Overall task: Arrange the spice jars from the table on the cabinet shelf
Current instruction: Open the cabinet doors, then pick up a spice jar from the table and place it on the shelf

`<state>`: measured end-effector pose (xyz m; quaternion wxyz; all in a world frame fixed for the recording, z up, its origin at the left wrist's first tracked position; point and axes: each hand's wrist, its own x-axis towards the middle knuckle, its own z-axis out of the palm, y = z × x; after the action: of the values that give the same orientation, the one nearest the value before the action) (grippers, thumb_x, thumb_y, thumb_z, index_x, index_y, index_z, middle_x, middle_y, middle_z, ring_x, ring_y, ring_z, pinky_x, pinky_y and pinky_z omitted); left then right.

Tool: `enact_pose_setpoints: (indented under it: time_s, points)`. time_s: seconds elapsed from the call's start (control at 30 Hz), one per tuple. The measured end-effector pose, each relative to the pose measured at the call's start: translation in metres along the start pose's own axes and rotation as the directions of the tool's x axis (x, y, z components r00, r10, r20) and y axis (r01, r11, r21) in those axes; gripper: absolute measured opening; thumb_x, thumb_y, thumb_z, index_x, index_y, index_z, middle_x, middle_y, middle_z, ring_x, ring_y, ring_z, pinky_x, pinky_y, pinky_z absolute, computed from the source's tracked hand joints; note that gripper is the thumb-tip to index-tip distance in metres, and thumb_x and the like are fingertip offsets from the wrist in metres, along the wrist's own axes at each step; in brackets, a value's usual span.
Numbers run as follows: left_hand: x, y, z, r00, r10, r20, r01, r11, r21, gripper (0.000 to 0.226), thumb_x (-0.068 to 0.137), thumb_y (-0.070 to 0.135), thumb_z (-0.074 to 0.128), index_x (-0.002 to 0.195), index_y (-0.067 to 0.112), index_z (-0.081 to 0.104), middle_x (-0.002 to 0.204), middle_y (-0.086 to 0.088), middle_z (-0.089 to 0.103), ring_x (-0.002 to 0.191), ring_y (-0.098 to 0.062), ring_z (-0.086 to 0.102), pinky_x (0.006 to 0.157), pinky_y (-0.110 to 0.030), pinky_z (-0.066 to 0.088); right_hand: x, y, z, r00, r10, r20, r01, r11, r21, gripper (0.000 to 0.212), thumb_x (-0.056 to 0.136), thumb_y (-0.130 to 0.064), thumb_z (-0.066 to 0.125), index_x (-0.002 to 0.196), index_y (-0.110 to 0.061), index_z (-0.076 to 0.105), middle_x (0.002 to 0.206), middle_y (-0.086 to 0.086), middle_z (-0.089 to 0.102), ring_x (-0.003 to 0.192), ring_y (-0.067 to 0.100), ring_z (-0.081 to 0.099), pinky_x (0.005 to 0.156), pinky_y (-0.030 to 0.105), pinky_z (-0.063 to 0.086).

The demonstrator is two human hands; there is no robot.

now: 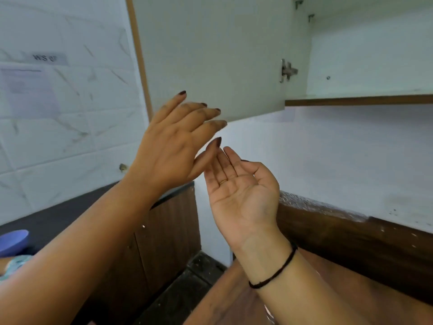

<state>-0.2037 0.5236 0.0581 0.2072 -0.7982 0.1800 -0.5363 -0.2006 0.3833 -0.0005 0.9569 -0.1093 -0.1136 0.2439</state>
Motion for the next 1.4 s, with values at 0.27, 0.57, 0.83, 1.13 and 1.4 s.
enact_pose_setpoints:
  time_s: [0.27,0.57,0.83,1.13,1.4]
  points:
    - [-0.012,0.121,0.034,0.948,-0.254,0.189,0.317,0.784,-0.533,0.035,0.098,0.03,0.048,0.126,0.02,0.066,0.135,0.005,0.061,0.127,-0.01,0.054,0.116,-0.034,0.031,-0.048,-0.074,-0.061,0.977,-0.205,-0.059,0.193,0.968,-0.163,0.042,0.098,-0.012,0.033,0.134,-0.006,0.054,0.129,0.013,0.064,0.121,0.028,0.06,0.11,0.045,0.041]
    - [-0.033,0.265,0.06,0.801,-0.379,0.463,0.547,0.148,-0.824,0.034,0.098,0.026,0.049,0.129,0.022,0.061,0.13,0.009,0.062,0.123,-0.01,0.057,0.1,-0.035,0.052,-0.118,-0.159,-0.142,0.901,-0.431,-0.042,0.374,0.825,-0.424,0.053,0.086,-0.005,0.039,0.138,-0.004,0.048,0.137,0.013,0.058,0.128,0.026,0.055,0.109,0.041,0.043]
    - [-0.07,0.347,0.056,0.5,-0.416,0.76,0.709,-0.307,-0.635,0.029,0.1,0.006,0.049,0.123,0.017,0.064,0.121,0.003,0.067,0.114,-0.011,0.064,0.096,-0.026,0.053,-0.166,-0.195,-0.202,0.902,-0.423,-0.087,0.265,0.7,-0.663,0.049,0.087,-0.003,0.042,0.135,-0.008,0.051,0.135,0.008,0.061,0.126,0.022,0.057,0.107,0.039,0.045]
    - [-0.105,0.387,0.1,0.383,-0.284,0.879,0.807,-0.359,-0.468,0.032,0.1,0.005,0.047,0.129,0.012,0.059,0.128,0.004,0.064,0.114,-0.005,0.062,0.094,-0.02,0.053,-0.155,-0.186,-0.279,0.883,-0.386,-0.266,-0.009,0.555,-0.832,0.042,0.096,0.007,0.045,0.129,-0.014,0.058,0.13,0.001,0.065,0.124,0.017,0.059,0.109,0.046,0.042]
    - [-0.178,0.413,0.177,0.279,-0.087,0.956,0.885,-0.364,-0.292,0.037,0.096,0.009,0.056,0.133,0.009,0.056,0.134,-0.001,0.062,0.121,-0.009,0.06,0.1,-0.032,0.053,-0.132,-0.173,-0.351,0.885,-0.326,-0.333,-0.27,0.222,-0.937,0.051,0.09,0.006,0.059,0.135,-0.016,0.053,0.135,-0.006,0.059,0.125,0.002,0.054,0.109,0.034,0.044]
